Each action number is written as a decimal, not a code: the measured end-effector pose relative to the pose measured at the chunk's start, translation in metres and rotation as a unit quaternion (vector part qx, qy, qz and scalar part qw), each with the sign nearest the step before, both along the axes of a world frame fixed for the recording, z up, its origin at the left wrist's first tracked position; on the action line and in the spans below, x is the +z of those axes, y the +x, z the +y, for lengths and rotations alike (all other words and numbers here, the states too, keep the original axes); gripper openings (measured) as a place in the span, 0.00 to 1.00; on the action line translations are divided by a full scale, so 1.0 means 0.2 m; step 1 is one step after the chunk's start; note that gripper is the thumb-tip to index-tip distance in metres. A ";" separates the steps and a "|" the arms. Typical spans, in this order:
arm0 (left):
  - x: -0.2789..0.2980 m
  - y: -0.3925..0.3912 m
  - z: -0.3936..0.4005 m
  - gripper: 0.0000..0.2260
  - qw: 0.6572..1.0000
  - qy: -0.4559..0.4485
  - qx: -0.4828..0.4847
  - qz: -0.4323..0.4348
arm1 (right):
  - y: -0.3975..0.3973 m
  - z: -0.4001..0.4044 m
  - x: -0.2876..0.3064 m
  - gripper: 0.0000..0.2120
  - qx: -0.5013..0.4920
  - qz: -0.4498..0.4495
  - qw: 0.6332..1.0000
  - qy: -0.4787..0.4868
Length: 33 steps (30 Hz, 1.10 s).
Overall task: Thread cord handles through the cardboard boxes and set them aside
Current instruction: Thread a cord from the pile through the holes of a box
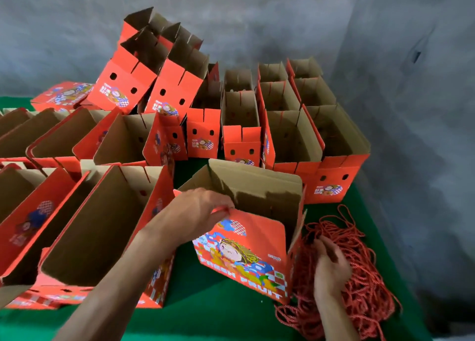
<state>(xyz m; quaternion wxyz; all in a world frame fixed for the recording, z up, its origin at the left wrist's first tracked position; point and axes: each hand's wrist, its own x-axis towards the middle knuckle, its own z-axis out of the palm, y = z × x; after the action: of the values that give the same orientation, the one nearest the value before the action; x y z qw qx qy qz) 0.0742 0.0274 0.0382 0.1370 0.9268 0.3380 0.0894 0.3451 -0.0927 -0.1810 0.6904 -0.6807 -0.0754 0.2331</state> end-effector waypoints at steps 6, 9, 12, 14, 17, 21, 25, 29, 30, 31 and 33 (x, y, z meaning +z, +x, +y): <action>0.01 0.16 -0.07 0.13 0.999 -0.020 0.021 0.015 | -0.05 -0.01 0.16 0.16 0.014 0.274 0.926 0.258; 0.00 0.20 -0.08 0.10 0.999 -0.024 0.039 0.020 | -0.14 0.00 0.20 0.20 0.066 0.286 0.918 0.266; -0.02 0.23 -0.08 0.10 0.994 -0.082 0.056 0.035 | -0.24 0.02 0.20 0.19 0.108 0.233 0.944 0.206; -0.02 0.24 -0.09 0.09 0.990 -0.117 0.069 0.036 | -0.30 0.03 0.19 0.16 0.134 0.179 0.962 0.159; -0.03 0.24 -0.11 0.09 0.987 -0.138 0.085 0.024 | -0.37 0.05 0.19 0.09 0.181 0.125 0.965 0.141; -0.03 0.23 -0.14 0.08 0.983 -0.148 0.112 0.003 | -0.43 0.08 0.21 0.02 0.213 0.061 0.969 0.111; -0.04 0.21 -0.17 0.09 0.982 -0.135 0.132 -0.019 | -0.47 0.12 0.22 0.03 0.232 0.035 0.966 0.104; -0.07 0.19 -0.17 0.12 0.979 -0.129 0.156 -0.036 | -0.49 0.13 0.21 0.09 0.294 0.047 0.947 0.121; -0.08 0.18 -0.17 0.13 0.977 -0.133 0.159 -0.038 | -0.50 0.14 0.21 0.09 0.313 0.033 0.942 0.113; -0.10 0.18 -0.17 0.13 0.976 -0.140 0.162 -0.040 | -0.50 0.14 0.21 0.09 0.331 0.018 0.938 0.104; -0.13 0.16 -0.16 0.14 0.975 -0.144 0.161 -0.045 | -0.49 0.15 0.21 0.08 0.363 -0.001 0.927 0.093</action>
<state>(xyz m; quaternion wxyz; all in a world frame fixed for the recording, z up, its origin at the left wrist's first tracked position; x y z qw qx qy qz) 0.1064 -0.0048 0.0120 0.2676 0.8260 0.4854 0.1023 0.2468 -0.0629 -0.1391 0.6186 -0.5402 -0.3389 0.4590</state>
